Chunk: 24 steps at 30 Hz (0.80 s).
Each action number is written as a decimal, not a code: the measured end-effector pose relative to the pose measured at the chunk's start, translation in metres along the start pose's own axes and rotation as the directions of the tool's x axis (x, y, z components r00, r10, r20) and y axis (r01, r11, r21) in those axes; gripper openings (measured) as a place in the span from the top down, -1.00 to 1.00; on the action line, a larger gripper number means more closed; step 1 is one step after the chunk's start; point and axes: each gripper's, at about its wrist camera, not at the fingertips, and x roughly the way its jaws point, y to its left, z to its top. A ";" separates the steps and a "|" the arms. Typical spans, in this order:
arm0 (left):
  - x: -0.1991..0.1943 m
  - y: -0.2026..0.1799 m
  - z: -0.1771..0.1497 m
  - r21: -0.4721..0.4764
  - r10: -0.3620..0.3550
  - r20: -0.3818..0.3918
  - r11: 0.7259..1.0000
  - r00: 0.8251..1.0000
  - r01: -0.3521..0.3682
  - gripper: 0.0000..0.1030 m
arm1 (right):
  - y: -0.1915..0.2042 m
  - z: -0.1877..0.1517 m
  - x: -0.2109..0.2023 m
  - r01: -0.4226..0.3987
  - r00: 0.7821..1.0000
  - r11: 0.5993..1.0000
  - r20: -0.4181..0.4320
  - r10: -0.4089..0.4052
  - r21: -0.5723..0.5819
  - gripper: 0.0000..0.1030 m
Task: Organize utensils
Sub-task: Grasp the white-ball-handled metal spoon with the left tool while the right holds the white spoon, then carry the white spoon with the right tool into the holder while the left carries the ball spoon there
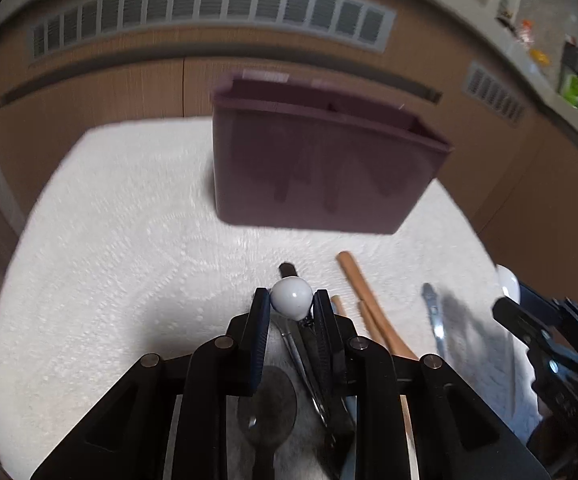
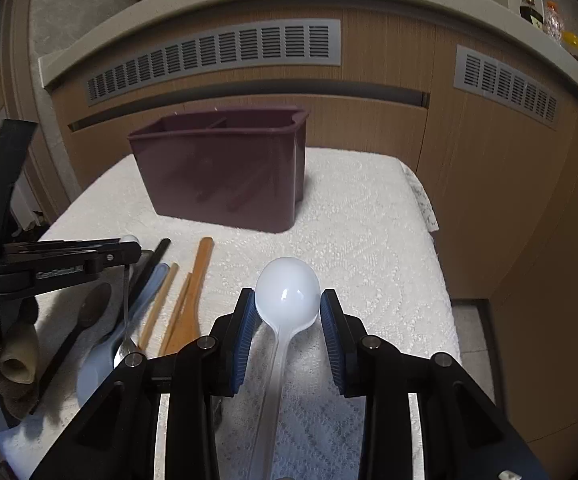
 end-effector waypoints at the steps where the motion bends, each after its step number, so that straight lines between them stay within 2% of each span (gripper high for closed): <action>1: -0.012 -0.001 0.000 0.018 0.001 0.033 1.000 0.999 -0.002 0.56 | 0.000 0.001 -0.003 -0.004 1.000 1.000 0.008 0.004 -0.001 0.41; 7: -0.072 -0.008 0.003 0.092 0.022 0.206 0.995 0.978 -0.041 0.56 | 0.004 0.012 -0.019 -0.011 0.998 1.000 0.059 0.010 0.004 0.41; 13: -0.099 -0.007 0.020 0.106 0.045 0.288 0.991 0.956 -0.079 0.56 | 0.015 0.028 -0.037 0.006 0.993 0.999 0.119 -0.001 -0.039 0.41; 16: -0.119 -0.005 0.040 0.129 0.057 0.342 0.986 0.938 -0.106 0.56 | 0.018 0.052 -0.049 0.011 0.984 0.998 0.181 0.001 -0.065 0.41; 18: -0.131 -0.005 0.060 0.152 0.055 0.379 0.981 0.924 -0.121 0.55 | 0.019 0.078 -0.060 0.016 0.970 0.996 0.243 0.005 -0.085 0.41; 19: -0.139 -0.007 0.073 0.167 0.062 0.408 0.976 0.911 -0.141 0.56 | 0.019 0.093 -0.066 0.010 0.960 0.996 0.278 0.015 -0.091 0.41; 24: -0.151 -0.009 0.115 0.213 0.069 0.491 0.957 0.869 -0.197 0.56 | 0.016 0.159 -0.072 -0.007 0.906 0.996 0.420 0.043 -0.087 0.40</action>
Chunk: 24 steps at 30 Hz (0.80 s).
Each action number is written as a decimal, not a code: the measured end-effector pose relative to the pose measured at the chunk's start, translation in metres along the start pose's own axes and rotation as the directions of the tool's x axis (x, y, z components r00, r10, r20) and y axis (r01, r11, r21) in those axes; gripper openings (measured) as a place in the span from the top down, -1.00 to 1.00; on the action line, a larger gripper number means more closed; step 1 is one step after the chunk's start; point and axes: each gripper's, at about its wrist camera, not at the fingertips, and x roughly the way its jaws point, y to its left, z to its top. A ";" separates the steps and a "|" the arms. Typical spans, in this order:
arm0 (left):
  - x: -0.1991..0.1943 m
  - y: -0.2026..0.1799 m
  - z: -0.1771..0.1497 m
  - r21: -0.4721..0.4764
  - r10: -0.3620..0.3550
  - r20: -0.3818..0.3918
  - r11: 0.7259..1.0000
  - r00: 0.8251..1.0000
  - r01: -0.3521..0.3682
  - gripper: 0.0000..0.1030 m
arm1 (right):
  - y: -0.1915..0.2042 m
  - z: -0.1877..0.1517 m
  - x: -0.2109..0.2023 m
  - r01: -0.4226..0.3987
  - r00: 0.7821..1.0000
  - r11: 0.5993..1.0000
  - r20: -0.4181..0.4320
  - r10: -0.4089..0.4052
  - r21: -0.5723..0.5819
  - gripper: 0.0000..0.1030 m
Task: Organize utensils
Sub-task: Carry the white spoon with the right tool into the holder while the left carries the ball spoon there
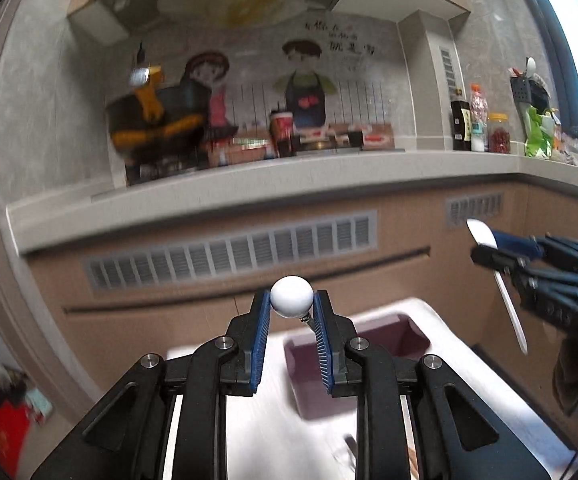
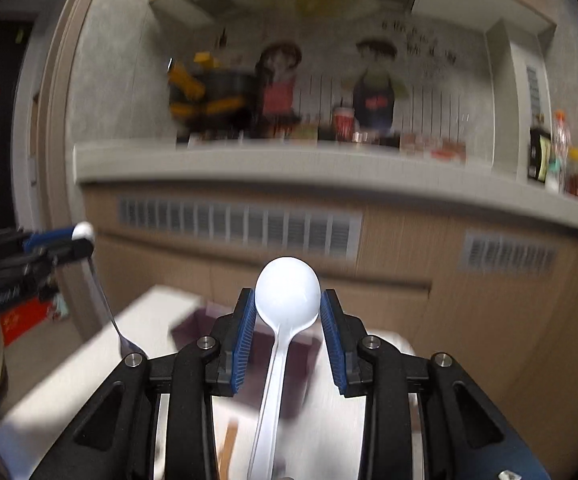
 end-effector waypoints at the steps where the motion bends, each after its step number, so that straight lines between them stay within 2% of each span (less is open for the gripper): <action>1: 0.005 0.002 0.005 0.010 0.008 0.015 1.000 1.000 -0.008 0.55 | -0.001 0.006 0.006 -0.001 1.000 1.000 0.020 0.001 0.002 0.40; 4: 0.027 0.006 0.012 0.019 0.020 0.019 1.000 1.000 -0.020 0.55 | -0.002 0.015 0.027 0.011 0.999 1.000 0.051 -0.011 0.015 0.40; 8: 0.062 0.012 0.009 -0.003 0.007 -0.025 1.000 1.000 -0.007 0.55 | -0.004 0.014 0.067 0.039 0.999 0.998 0.029 -0.040 0.045 0.40; 14: 0.109 0.013 -0.006 -0.033 -0.013 -0.100 0.999 0.995 0.010 0.55 | 0.000 -0.010 0.116 0.091 0.996 0.994 0.006 -0.091 0.059 0.40; 18: 0.134 0.009 -0.020 -0.049 -0.041 -0.163 0.998 0.986 0.034 0.55 | -0.004 -0.032 0.141 0.074 0.996 0.994 -0.053 -0.070 0.086 0.38; 19: 0.139 0.007 -0.025 -0.055 -0.056 -0.181 0.997 0.982 0.047 0.50 | -0.004 -0.039 0.145 0.064 0.995 0.994 -0.076 -0.058 0.084 0.34; 20: 0.145 0.005 -0.029 -0.062 -0.074 -0.202 0.996 0.977 0.062 0.42 | -0.004 -0.044 0.147 0.057 0.994 0.995 -0.097 -0.049 0.081 0.18; 22: 0.151 0.002 -0.036 -0.078 -0.091 -0.220 0.994 0.971 0.076 0.23 | -0.007 -0.053 0.148 0.055 0.991 0.996 -0.124 -0.046 0.075 0.00; 23: 0.152 0.001 -0.041 -0.085 -0.098 -0.225 0.993 0.969 0.080 0.13 | -0.010 -0.057 0.145 0.065 0.990 0.995 -0.131 -0.055 0.073 -0.01; 24: 0.152 0.001 -0.044 -0.091 -0.100 -0.229 0.993 0.968 0.080 0.11 | -0.013 -0.059 0.140 0.073 0.988 0.995 -0.141 -0.063 0.071 -0.01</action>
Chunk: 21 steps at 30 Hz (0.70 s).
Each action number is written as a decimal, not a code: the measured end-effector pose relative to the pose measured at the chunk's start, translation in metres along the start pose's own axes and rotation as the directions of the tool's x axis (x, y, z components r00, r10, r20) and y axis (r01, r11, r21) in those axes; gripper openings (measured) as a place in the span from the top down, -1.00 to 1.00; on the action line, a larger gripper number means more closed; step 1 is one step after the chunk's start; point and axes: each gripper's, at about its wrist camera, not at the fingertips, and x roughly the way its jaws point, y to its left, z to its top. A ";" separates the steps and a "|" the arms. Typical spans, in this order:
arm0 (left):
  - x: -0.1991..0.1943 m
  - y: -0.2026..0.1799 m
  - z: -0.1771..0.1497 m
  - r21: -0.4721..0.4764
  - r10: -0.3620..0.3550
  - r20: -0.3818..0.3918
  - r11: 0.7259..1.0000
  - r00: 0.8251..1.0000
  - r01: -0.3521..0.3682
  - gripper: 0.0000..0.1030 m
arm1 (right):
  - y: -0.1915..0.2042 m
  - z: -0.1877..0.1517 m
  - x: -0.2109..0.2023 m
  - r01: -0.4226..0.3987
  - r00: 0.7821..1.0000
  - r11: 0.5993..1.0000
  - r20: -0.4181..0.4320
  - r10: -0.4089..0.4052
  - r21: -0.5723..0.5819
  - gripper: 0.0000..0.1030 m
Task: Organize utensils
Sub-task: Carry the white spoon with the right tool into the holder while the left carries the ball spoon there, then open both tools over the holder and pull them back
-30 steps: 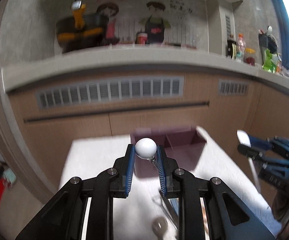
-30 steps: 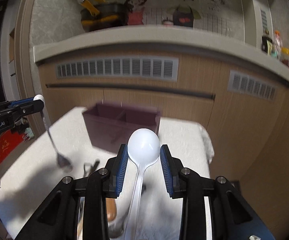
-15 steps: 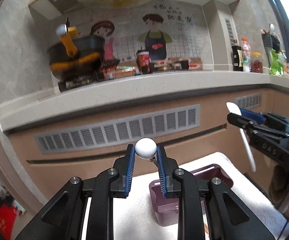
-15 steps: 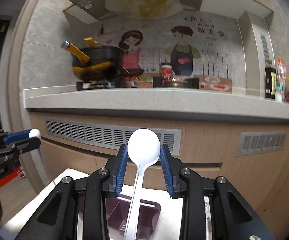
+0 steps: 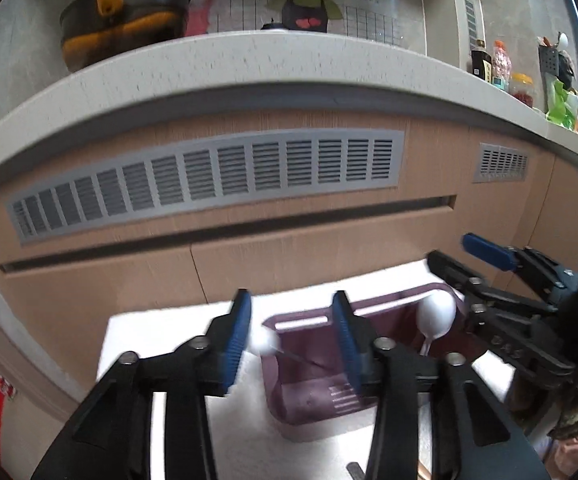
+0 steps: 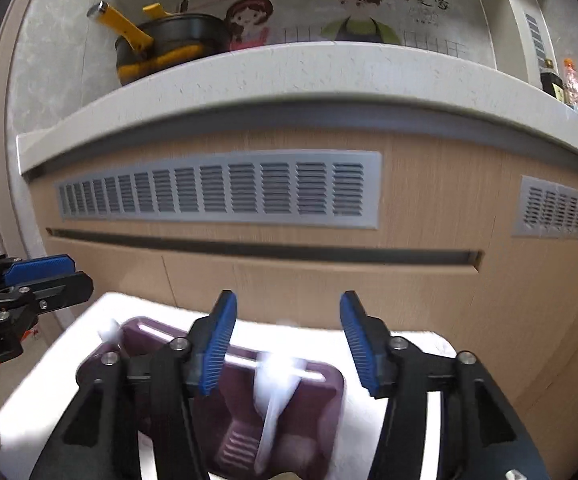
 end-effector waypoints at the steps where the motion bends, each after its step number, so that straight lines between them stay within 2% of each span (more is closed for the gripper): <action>1: 0.000 0.000 -0.004 -0.009 -0.002 -0.008 1.000 1.000 0.002 0.11 | -0.004 -0.002 -0.005 0.008 1.000 1.000 -0.012 -0.008 0.002 -0.06; 5: -0.012 0.006 -0.020 -0.065 -0.019 -0.027 0.998 0.999 0.018 0.07 | -0.014 -0.016 -0.032 0.060 0.996 0.998 -0.062 -0.061 -0.018 -0.42; 6: -0.017 0.007 -0.025 -0.077 -0.014 -0.036 0.997 0.999 0.012 0.06 | -0.015 -0.021 -0.040 0.071 0.995 0.997 -0.072 -0.073 -0.031 -0.45; 8: -0.028 0.009 -0.039 -0.096 -0.012 -0.051 0.995 0.999 0.007 -0.12 | -0.014 -0.034 -0.054 0.089 0.989 0.993 -0.115 -0.097 -0.074 -0.59; 14: -0.057 0.006 -0.099 -0.100 0.005 -0.142 0.995 0.990 -0.020 -0.17 | 0.000 -0.086 -0.084 0.077 0.951 0.983 -0.285 -0.124 -0.169 -0.65; 18: -0.076 0.006 -0.140 -0.132 0.005 -0.224 0.991 0.974 -0.036 -0.17 | 0.017 -0.122 -0.099 0.044 0.923 0.980 -0.368 -0.115 -0.196 -0.65; 21: -0.095 0.008 -0.166 -0.153 0.016 -0.253 0.987 0.967 -0.056 -0.17 | 0.031 -0.139 -0.112 0.013 0.912 0.980 -0.400 -0.092 -0.197 -0.68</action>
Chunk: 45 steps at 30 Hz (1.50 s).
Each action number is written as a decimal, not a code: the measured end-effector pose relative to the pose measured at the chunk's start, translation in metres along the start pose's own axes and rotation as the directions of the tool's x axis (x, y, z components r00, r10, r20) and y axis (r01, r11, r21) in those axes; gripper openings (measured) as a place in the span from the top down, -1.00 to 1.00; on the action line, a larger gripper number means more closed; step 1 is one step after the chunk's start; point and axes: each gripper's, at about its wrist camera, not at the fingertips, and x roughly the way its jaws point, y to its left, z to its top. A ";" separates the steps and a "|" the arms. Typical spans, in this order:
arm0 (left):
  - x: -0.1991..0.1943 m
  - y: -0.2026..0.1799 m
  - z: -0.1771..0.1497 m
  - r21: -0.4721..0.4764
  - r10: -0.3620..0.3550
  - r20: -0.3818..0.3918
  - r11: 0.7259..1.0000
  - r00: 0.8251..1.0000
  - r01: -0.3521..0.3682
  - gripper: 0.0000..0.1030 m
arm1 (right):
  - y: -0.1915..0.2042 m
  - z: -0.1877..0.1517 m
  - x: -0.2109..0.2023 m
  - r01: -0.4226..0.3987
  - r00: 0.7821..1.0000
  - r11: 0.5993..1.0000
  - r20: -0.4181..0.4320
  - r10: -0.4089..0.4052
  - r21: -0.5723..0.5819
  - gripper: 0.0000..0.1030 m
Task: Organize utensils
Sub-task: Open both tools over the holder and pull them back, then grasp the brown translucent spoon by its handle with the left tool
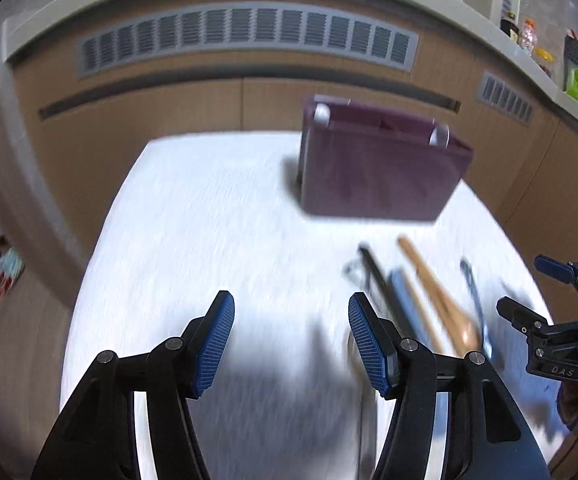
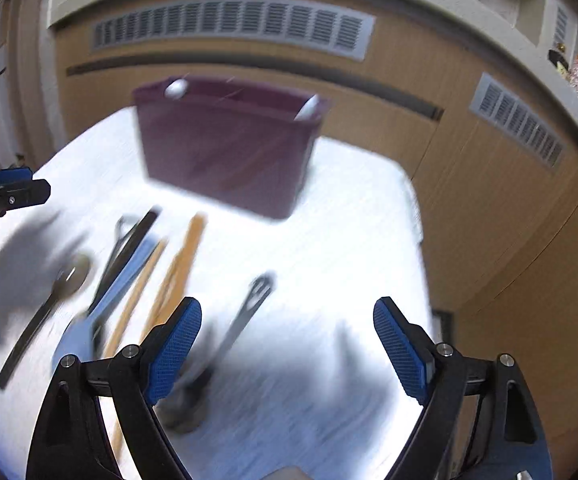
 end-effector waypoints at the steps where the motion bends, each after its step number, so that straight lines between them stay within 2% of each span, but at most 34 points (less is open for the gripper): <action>1: -0.004 0.001 -0.009 -0.001 0.007 -0.004 1.000 1.000 -0.007 -0.19 | 0.007 -0.005 -0.002 -0.013 1.000 1.000 -0.008 0.013 -0.002 -0.77; 2: -0.008 0.003 -0.018 -0.002 0.019 -0.009 1.000 1.000 -0.019 -0.24 | 0.014 -0.009 -0.006 -0.027 1.000 1.000 -0.009 0.027 -0.004 -0.92; 3: -0.012 0.005 -0.025 -0.007 0.025 -0.014 1.000 1.000 -0.025 -0.26 | 0.021 -0.011 -0.009 -0.042 0.999 0.999 -0.001 0.042 -0.009 -0.97; 6: -0.018 0.017 -0.038 -0.040 0.027 -0.027 0.999 0.999 -0.028 -0.28 | 0.043 -0.014 -0.017 -0.113 0.993 0.993 0.020 0.113 -0.037 -0.97; 7: -0.019 0.019 -0.039 -0.044 0.034 -0.027 0.998 0.999 -0.035 -0.28 | 0.048 -0.013 -0.017 -0.134 0.991 0.990 0.013 0.135 -0.041 -0.89; 8: -0.022 0.021 -0.041 -0.045 0.046 -0.022 0.998 0.999 -0.047 -0.28 | 0.052 -0.010 -0.015 -0.156 0.988 0.987 0.001 0.156 -0.028 -0.58; 9: -0.024 0.024 -0.042 -0.045 0.056 -0.017 0.997 0.998 -0.057 -0.28 | 0.055 -0.006 -0.012 -0.185 0.982 0.983 -0.023 0.185 -0.003 -0.38; 10: -0.027 0.026 -0.044 -0.046 0.065 -0.012 0.997 0.998 -0.065 -0.28 | 0.058 -0.003 -0.008 -0.212 0.976 0.977 -0.046 0.213 0.020 -0.10; 11: -0.029 0.030 -0.046 -0.049 0.069 -0.007 0.996 0.998 -0.069 -0.28 | 0.060 0.001 -0.003 -0.246 0.965 0.967 -0.072 0.250 0.057 0.00; 13: -0.031 0.034 -0.048 -0.056 0.065 -0.002 0.996 0.998 -0.065 -0.28 | 0.065 0.007 0.005 -0.274 0.954 0.955 -0.095 0.285 0.116 0.00; 17: -0.031 0.033 -0.049 -0.052 0.030 -0.009 0.998 1.000 -0.030 -0.29 | 0.075 0.017 0.027 -0.264 0.945 0.950 -0.154 0.290 0.166 0.36; 18: -0.030 0.032 -0.049 -0.049 0.020 -0.012 0.999 1.000 -0.021 -0.29 | 0.074 0.017 0.034 -0.269 0.936 0.945 -0.178 0.302 0.187 0.39; 19: -0.028 0.029 -0.047 -0.044 0.007 -0.017 0.999 1.000 -0.007 -0.29 | 0.074 0.017 0.035 -0.262 0.941 0.945 -0.167 0.295 0.196 0.41; 22: -0.025 0.019 -0.045 -0.027 -0.026 -0.029 0.999 0.999 0.026 -0.29 | 0.070 0.018 0.034 -0.273 0.935 0.944 -0.180 0.306 0.185 0.83; 23: -0.022 0.015 -0.045 -0.020 -0.039 -0.039 0.999 0.998 0.038 -0.29 | 0.067 0.016 0.031 -0.270 0.937 0.946 -0.176 0.302 0.181 0.86; 26: -0.014 0.000 -0.042 0.008 -0.080 -0.066 0.997 0.995 0.081 -0.29 | 0.054 0.009 0.020 -0.206 0.963 0.968 -0.147 0.226 0.140 0.89; 30: -0.001 -0.021 -0.039 0.041 -0.160 -0.118 0.985 0.980 0.166 -0.28 | 0.019 -0.001 0.013 -0.154 0.975 0.972 -0.134 0.179 0.175 0.89; 32: 0.008 -0.033 -0.035 0.071 -0.185 -0.148 0.978 0.971 0.197 -0.16 | 0.000 -0.008 0.010 -0.123 0.981 0.971 -0.125 0.151 0.207 0.89; 34: 0.018 -0.042 -0.029 0.093 -0.177 -0.177 0.976 0.968 0.195 -0.01 | -0.014 -0.012 0.010 -0.110 0.983 0.966 -0.118 0.141 0.234 0.89; 38: 0.044 -0.046 -0.014 0.073 -0.147 -0.251 0.983 0.957 0.170 0.01 | -0.030 -0.024 0.004 -0.093 0.989 0.964 -0.088 0.118 0.249 0.89; 41: 0.055 -0.056 -0.008 0.099 -0.125 -0.278 0.982 0.952 0.158 0.03 | -0.029 -0.030 0.001 -0.077 0.993 0.973 -0.071 0.095 0.218 0.85; 42: 0.058 -0.060 -0.008 0.109 -0.120 -0.286 0.982 0.951 0.157 0.03 | -0.028 -0.031 0.001 -0.067 0.994 0.977 -0.068 0.082 0.205 0.83; 43: 0.061 -0.064 -0.007 0.125 -0.106 -0.286 0.981 0.952 0.146 0.06 | -0.027 -0.032 0.000 -0.058 0.995 0.979 -0.068 0.073 0.193 0.68; 45: 0.064 -0.072 -0.006 0.169 -0.063 -0.258 0.980 0.964 0.109 0.29 | -0.022 -0.033 0.002 -0.037 0.997 0.985 -0.065 0.048 0.169 0.28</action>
